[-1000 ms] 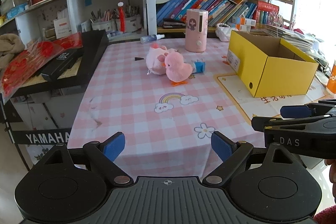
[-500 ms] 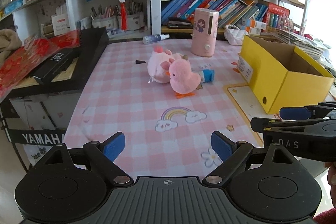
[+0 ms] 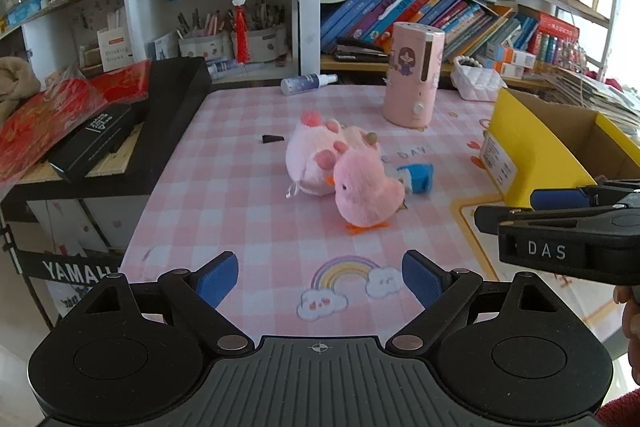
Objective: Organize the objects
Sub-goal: 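Grasp the pink plush chick with the left tool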
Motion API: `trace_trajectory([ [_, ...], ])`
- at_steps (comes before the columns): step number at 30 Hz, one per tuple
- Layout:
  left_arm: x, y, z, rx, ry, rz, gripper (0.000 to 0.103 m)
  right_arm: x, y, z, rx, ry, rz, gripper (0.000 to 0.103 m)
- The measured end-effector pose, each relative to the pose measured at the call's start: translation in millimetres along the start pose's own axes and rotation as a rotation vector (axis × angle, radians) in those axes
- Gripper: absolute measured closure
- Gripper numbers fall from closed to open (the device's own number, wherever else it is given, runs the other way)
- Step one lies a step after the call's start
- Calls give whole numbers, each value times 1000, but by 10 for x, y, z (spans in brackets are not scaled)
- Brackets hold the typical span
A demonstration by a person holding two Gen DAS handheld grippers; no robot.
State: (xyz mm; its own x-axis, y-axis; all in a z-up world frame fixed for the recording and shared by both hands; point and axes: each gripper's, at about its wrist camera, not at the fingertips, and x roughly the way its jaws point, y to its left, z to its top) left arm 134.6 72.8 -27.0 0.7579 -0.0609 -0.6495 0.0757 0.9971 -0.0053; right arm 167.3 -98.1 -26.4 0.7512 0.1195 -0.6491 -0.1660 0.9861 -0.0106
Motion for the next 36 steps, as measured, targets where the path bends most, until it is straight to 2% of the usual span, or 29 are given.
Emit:
trace_trajectory([
  [13, 309, -108, 219, 6, 8, 10, 12, 314, -186, 279, -6, -3, 25, 48],
  [23, 549, -182, 299, 19, 44, 5, 12, 559, -261, 397, -8, 21, 63, 48],
  [30, 838, -250, 428, 5, 42, -27, 12, 668, -292, 528, -12, -2, 65, 48],
  [36, 1150, -273, 534, -65, 65, -68, 16, 740, -331, 630, -2, -10, 65, 48],
])
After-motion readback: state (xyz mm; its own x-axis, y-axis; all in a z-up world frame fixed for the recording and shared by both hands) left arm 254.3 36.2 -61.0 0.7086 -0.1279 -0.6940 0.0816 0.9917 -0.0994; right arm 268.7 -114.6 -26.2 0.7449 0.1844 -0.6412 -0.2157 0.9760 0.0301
